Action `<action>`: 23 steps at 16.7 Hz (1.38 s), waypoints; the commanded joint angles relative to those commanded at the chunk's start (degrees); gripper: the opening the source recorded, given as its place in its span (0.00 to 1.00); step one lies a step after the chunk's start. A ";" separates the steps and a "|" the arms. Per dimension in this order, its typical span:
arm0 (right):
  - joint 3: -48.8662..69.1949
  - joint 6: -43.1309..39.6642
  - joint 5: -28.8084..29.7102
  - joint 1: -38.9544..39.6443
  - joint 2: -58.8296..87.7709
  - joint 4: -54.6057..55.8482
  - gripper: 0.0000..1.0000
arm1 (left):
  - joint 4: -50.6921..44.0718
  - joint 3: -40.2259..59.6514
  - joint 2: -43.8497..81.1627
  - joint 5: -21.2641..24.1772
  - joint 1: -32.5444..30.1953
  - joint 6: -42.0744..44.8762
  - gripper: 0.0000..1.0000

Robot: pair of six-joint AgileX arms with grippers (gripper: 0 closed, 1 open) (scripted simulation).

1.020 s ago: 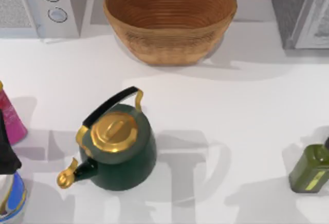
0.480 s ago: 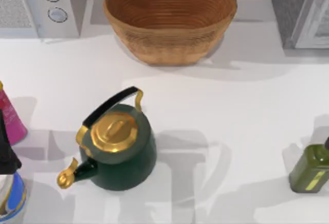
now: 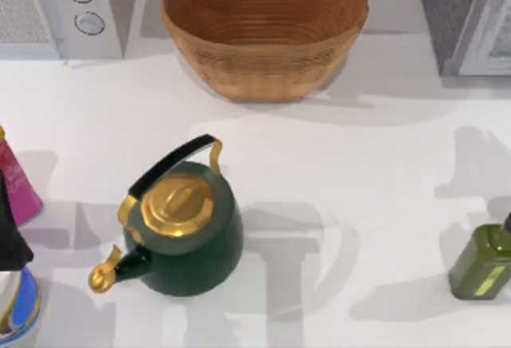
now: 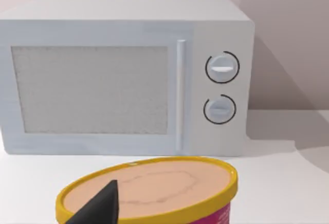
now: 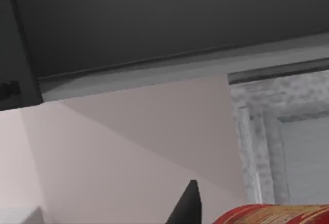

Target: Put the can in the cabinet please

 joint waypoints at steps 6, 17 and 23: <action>25.79 -0.34 3.21 2.57 20.68 -6.17 0.00 | 0.00 0.00 0.00 0.00 0.00 0.00 1.00; 45.20 -9.90 9.96 1.37 46.95 -8.85 0.00 | 0.00 0.00 0.00 0.00 0.00 0.00 1.00; 45.38 -10.37 10.24 1.47 47.97 -8.81 0.00 | 0.00 0.00 0.00 0.00 0.00 0.00 1.00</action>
